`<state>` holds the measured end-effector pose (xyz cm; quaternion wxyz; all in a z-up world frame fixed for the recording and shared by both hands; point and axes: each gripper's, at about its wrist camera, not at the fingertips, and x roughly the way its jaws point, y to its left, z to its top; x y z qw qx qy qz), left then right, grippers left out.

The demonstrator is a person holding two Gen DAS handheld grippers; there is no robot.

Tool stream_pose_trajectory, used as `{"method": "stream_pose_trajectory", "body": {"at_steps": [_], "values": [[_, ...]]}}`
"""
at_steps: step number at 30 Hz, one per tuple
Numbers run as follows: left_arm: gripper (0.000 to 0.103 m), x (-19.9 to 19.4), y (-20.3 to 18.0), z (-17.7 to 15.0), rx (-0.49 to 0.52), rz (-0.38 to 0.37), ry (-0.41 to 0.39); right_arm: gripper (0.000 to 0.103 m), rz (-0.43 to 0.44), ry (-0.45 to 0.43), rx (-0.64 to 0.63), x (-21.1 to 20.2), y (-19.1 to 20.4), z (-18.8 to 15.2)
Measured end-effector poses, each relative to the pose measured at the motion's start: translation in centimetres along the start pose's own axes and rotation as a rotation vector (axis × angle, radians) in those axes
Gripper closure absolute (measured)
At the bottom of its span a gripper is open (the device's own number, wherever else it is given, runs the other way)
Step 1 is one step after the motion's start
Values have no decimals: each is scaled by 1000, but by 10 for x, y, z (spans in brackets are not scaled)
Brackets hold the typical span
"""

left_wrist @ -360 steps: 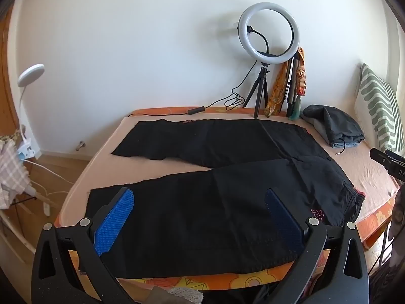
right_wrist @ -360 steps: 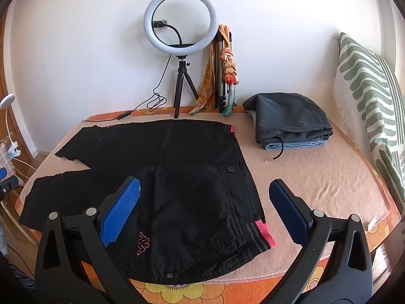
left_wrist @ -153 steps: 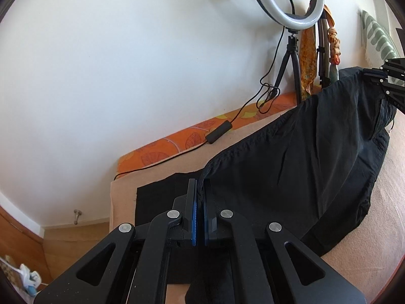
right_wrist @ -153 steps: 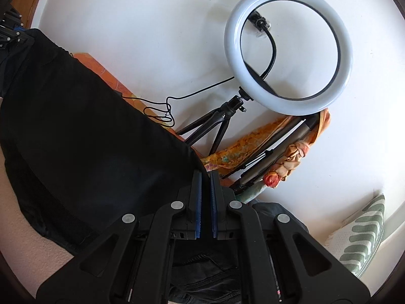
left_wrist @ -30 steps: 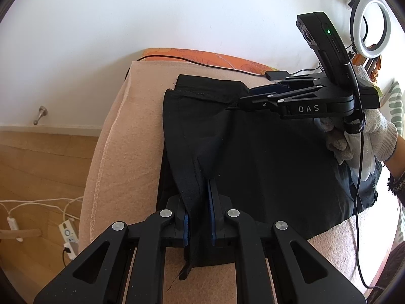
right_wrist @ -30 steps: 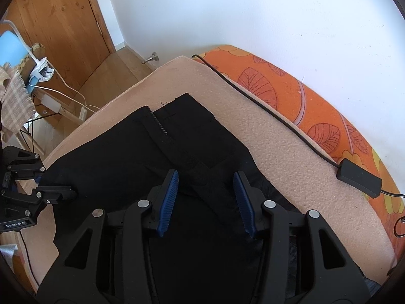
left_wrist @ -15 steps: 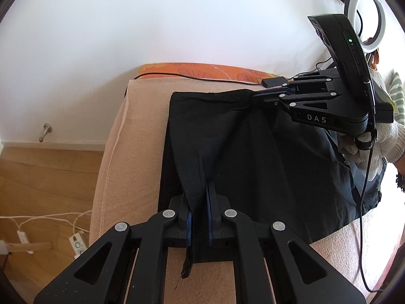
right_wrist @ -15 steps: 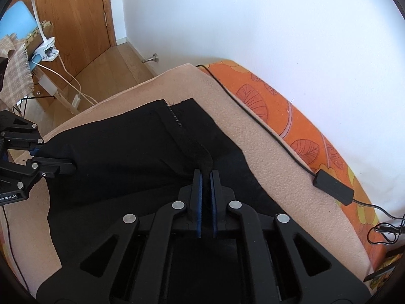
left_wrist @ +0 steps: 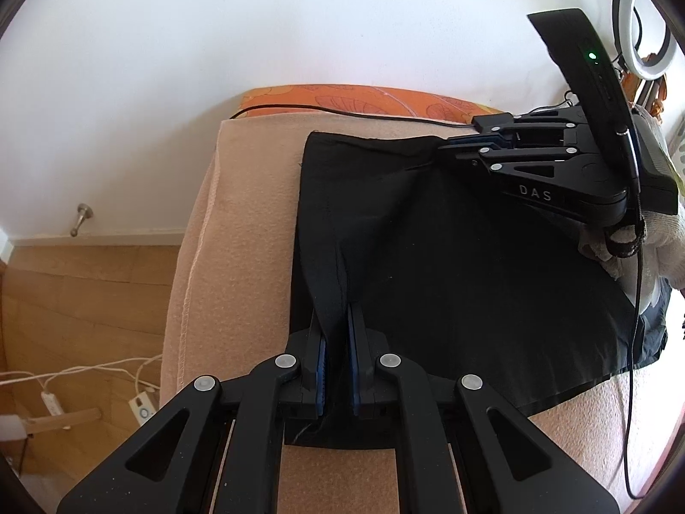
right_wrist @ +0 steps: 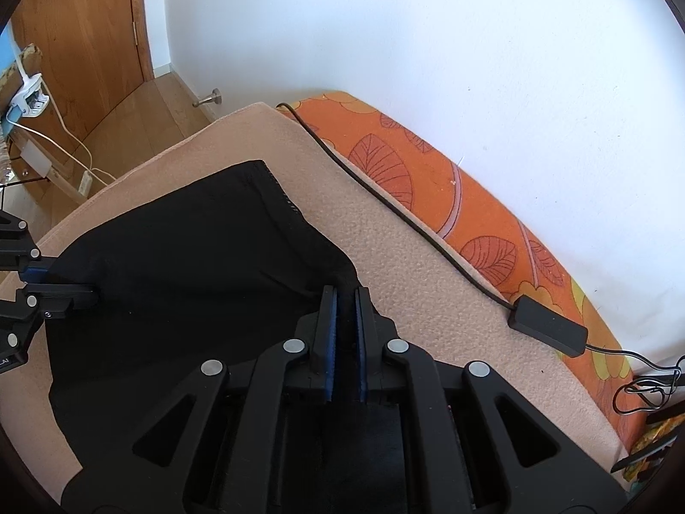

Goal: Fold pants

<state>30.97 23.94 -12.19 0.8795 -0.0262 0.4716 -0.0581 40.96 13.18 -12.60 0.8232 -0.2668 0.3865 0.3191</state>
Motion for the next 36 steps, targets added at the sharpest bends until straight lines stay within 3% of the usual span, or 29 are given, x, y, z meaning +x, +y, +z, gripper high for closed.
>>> {"method": "stream_pose_trajectory", "body": {"at_steps": [1,3,5,7,9,15,17,20,26,31,36], "values": [[92,-1,1,0,-7,17,-1,89,1,-3,13,-2,-2,0],[91,-6,2,0,-17,46,-7,66,-5,-17,47,-10,-8,-1],[91,-13,3,-2,-32,59,-20,57,1,-40,72,-25,-14,-5],[91,-23,4,-4,-43,76,-36,55,8,-64,107,-43,-20,-11],[91,-35,4,-7,-53,85,-52,47,20,-77,147,-65,-28,-21],[90,-73,-30,-12,-46,21,-109,34,-8,-128,246,-153,-54,-83],[90,-82,-47,-12,-28,-11,-120,32,-22,-138,315,-183,-70,-116],[80,-89,-86,-15,9,-66,-119,31,-61,-136,429,-223,-96,-168],[80,-85,-154,-24,80,-153,-78,30,-195,-108,602,-284,-143,-277],[80,-76,-190,-33,99,-166,-46,27,-242,-97,822,-316,-191,-363],[80,-66,-188,-40,65,-134,-39,25,-236,-82,999,-318,-234,-425]]}}
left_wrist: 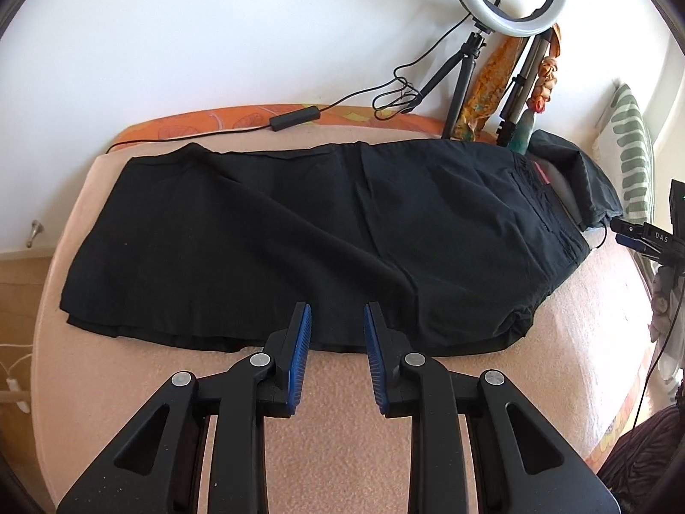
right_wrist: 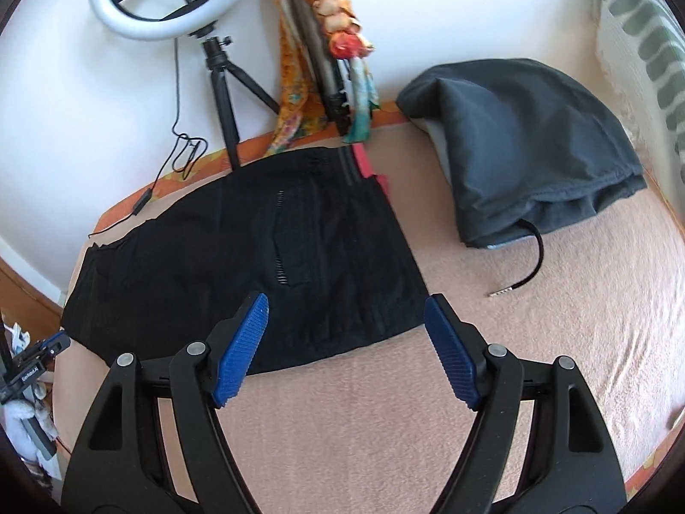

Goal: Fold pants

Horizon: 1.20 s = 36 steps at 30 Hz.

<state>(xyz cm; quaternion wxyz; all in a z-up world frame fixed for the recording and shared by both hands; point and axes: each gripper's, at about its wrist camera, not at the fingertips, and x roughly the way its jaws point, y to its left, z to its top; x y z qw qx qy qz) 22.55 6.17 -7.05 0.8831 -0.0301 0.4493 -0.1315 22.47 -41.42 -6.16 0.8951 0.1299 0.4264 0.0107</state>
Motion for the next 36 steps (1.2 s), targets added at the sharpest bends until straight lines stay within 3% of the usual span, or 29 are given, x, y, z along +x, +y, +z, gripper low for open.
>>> {"method": "stream_pose_trajectory", "body": {"at_steps": [6,12,19,26,28,29,32,34,36], "values": [[80,11,29,-8,-139,42,-25,25,21,60,87,42,-44,12],[80,19,49,-7,-193,55,-31,25,69,122,165,75,-62,15],[80,34,65,-6,-219,90,-13,24,111,87,32,100,-54,30],[80,44,70,-4,-202,114,-10,22,177,68,-177,125,-13,30],[80,46,70,-3,-200,116,-13,38,158,58,-211,125,-3,27],[80,46,70,-3,-205,115,-17,52,148,55,-207,125,-2,27],[80,46,73,-3,-214,107,-21,79,177,62,-101,122,-13,30],[80,45,74,-4,-211,105,-24,86,216,59,-29,116,-20,32],[80,45,75,-4,-214,102,-26,94,205,31,-43,100,-12,32]]}}
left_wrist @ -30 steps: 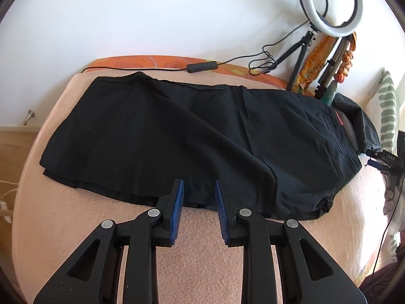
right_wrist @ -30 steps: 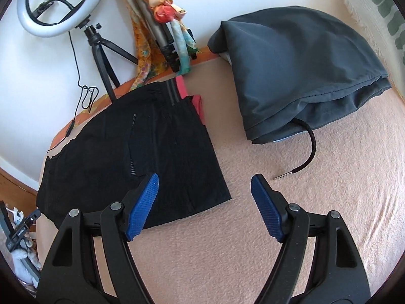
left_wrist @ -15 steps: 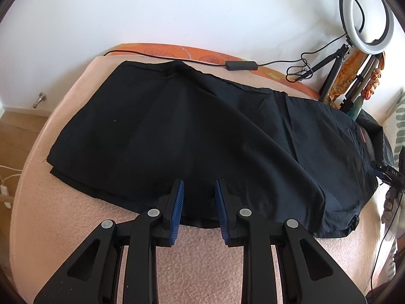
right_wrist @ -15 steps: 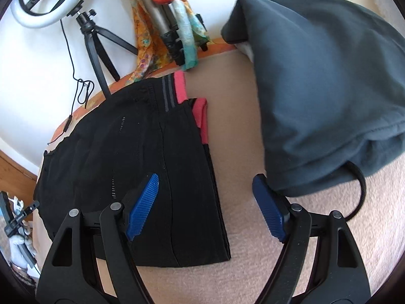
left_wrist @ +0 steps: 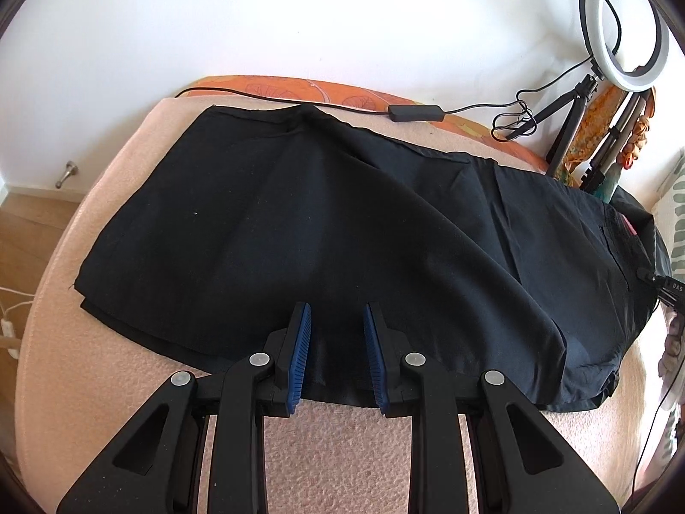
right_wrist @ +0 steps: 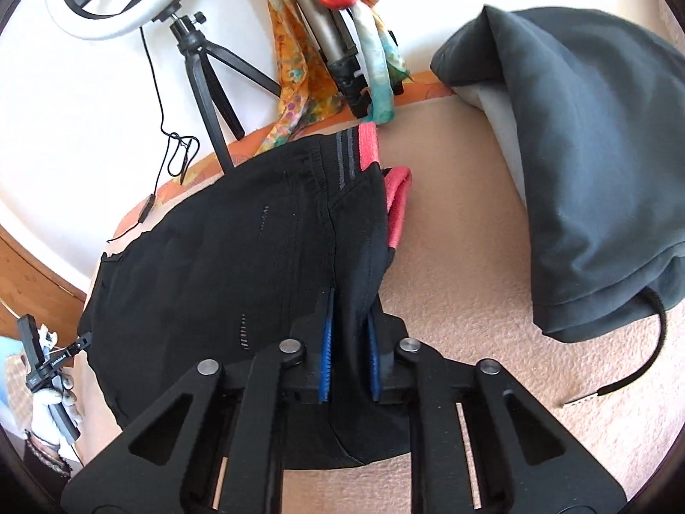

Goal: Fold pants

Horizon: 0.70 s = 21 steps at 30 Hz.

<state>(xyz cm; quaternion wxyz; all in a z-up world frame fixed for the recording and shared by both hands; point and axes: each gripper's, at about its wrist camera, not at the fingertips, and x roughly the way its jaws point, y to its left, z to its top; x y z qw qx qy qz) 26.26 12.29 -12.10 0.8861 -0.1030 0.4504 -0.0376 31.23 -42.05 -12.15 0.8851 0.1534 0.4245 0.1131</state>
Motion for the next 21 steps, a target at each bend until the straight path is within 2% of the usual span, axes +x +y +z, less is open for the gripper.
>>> {"method": "stream_pose_trajectory", "body": {"at_steps": [3,6,8,12,13,15,17,19,20,21], "values": [[80,0,4,1,-13,-5,1,96,-50,-62,-65,-26,21,0],[79,-3,10,3,-25,2,-1,98,-91,-93,-64,-43,24,-1],[79,-8,17,4,-40,2,-8,97,-137,-75,-57,-43,18,-6],[79,-23,39,7,-104,9,-37,97,-238,19,-74,-20,5,-22],[76,-27,46,8,-130,3,-47,97,-261,21,-93,-16,5,-24],[56,-36,60,10,-189,-24,-54,96,-319,20,-156,-14,15,-25],[54,-42,71,10,-245,-52,-59,95,-368,9,-197,-16,25,-27],[52,-49,82,9,-292,-43,-64,88,-417,6,-221,-18,33,-28],[52,-52,87,8,-308,-43,-71,79,-425,12,-232,-20,36,-28],[52,-55,91,7,-327,-58,-78,64,-432,15,-240,-26,36,-32]]}}
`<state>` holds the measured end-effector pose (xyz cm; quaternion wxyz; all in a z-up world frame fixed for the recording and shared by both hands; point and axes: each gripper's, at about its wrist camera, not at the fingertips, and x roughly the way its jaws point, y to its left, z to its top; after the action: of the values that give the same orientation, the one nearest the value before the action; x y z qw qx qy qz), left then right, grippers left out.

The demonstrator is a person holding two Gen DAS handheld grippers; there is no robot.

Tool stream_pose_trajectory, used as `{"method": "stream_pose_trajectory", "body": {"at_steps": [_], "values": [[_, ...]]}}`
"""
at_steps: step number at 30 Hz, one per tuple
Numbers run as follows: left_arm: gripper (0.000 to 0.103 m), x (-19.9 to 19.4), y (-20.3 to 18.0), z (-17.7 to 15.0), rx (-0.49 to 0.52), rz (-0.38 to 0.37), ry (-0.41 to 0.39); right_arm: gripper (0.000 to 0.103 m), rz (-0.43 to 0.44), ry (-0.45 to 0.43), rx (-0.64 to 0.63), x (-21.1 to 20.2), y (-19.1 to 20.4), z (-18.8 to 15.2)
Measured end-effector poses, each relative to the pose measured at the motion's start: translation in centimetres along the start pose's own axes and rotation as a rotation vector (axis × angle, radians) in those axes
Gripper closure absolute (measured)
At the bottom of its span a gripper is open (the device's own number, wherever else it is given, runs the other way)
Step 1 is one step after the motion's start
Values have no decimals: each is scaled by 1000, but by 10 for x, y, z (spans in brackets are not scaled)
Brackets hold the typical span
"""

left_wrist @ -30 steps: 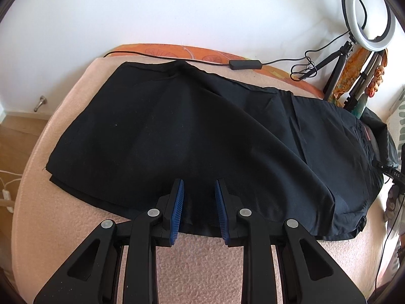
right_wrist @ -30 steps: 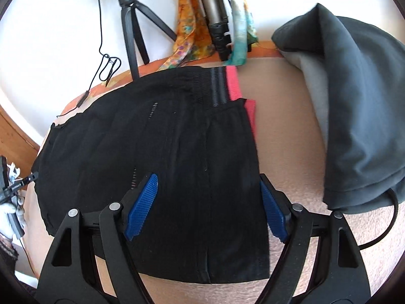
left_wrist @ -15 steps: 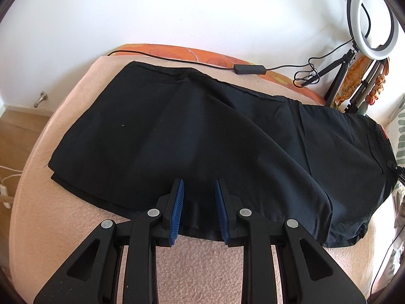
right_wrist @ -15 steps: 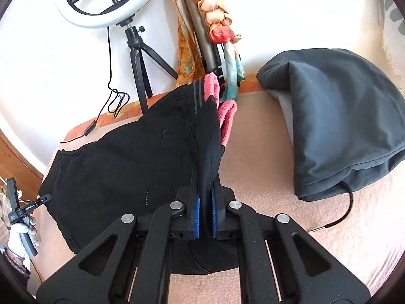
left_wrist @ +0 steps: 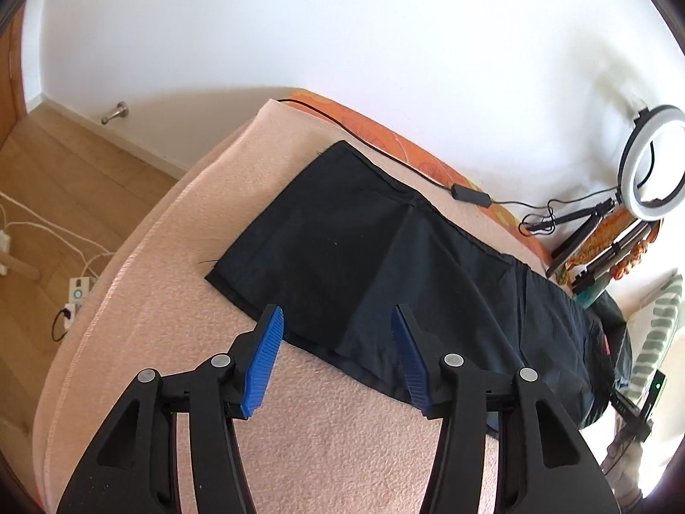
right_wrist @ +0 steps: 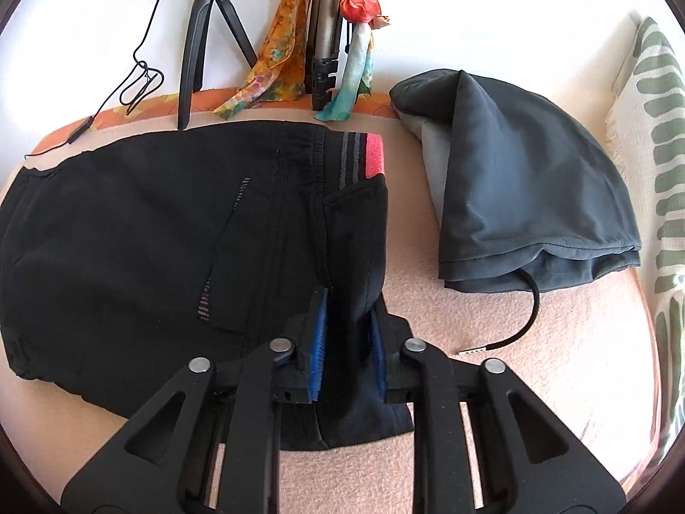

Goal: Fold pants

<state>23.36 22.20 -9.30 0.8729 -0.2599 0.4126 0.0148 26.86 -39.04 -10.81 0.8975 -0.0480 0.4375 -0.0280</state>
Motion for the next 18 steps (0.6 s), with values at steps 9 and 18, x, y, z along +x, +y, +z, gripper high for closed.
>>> {"method": "stream_pose_trajectory", "body": {"at_steps": [9,18], "values": [[46,0,27,-1,-177,-53,22,32,56,-85,11,-73,7,-26],[46,14,46,-6,-276,-22,45,29,205,-155,8,-112,55,-35]]}}
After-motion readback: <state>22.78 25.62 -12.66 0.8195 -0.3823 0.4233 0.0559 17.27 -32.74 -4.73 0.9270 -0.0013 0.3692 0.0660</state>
